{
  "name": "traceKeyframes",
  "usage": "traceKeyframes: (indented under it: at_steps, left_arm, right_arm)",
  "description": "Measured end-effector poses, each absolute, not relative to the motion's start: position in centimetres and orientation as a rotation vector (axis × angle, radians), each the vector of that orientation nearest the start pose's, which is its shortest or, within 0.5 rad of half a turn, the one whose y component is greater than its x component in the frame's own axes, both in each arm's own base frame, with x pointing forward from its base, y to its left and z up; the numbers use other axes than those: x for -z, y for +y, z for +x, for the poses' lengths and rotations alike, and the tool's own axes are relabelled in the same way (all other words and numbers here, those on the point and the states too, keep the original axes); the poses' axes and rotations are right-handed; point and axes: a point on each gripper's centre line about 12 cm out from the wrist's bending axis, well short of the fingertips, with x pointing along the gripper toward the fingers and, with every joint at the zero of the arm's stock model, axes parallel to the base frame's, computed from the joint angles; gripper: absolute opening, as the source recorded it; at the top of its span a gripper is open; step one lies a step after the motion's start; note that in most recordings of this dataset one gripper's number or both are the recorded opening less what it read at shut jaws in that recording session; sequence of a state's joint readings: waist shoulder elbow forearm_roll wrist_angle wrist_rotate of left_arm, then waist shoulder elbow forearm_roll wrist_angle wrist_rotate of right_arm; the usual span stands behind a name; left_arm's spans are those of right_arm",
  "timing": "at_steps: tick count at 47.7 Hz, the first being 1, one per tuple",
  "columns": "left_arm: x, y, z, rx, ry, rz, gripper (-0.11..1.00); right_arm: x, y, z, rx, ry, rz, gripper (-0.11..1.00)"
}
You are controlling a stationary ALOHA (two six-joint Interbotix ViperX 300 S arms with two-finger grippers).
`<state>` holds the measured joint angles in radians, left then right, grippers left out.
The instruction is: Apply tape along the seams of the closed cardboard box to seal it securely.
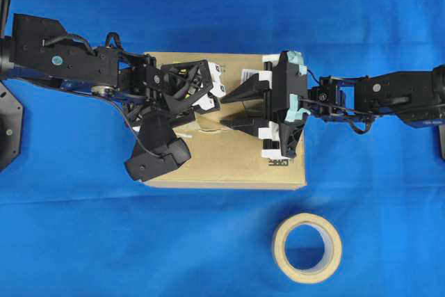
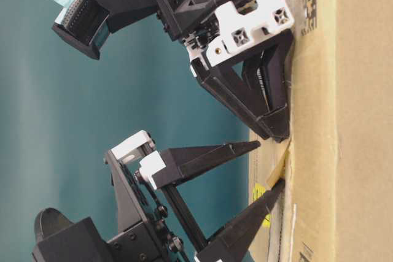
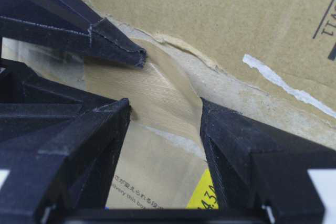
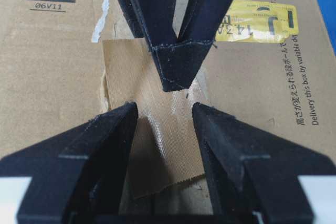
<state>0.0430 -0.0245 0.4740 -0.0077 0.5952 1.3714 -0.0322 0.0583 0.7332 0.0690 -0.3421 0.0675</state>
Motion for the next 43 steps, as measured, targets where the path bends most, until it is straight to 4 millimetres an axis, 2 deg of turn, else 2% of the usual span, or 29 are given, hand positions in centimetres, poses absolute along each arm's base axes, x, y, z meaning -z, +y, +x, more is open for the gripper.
traceKeyframes:
  at_steps: [43]
  left_arm:
    - [-19.91,1.52,37.34,0.690,0.918,1.190,0.53]
  right_arm:
    - [-15.82,-1.48,39.39,0.083,0.446,0.132,0.55]
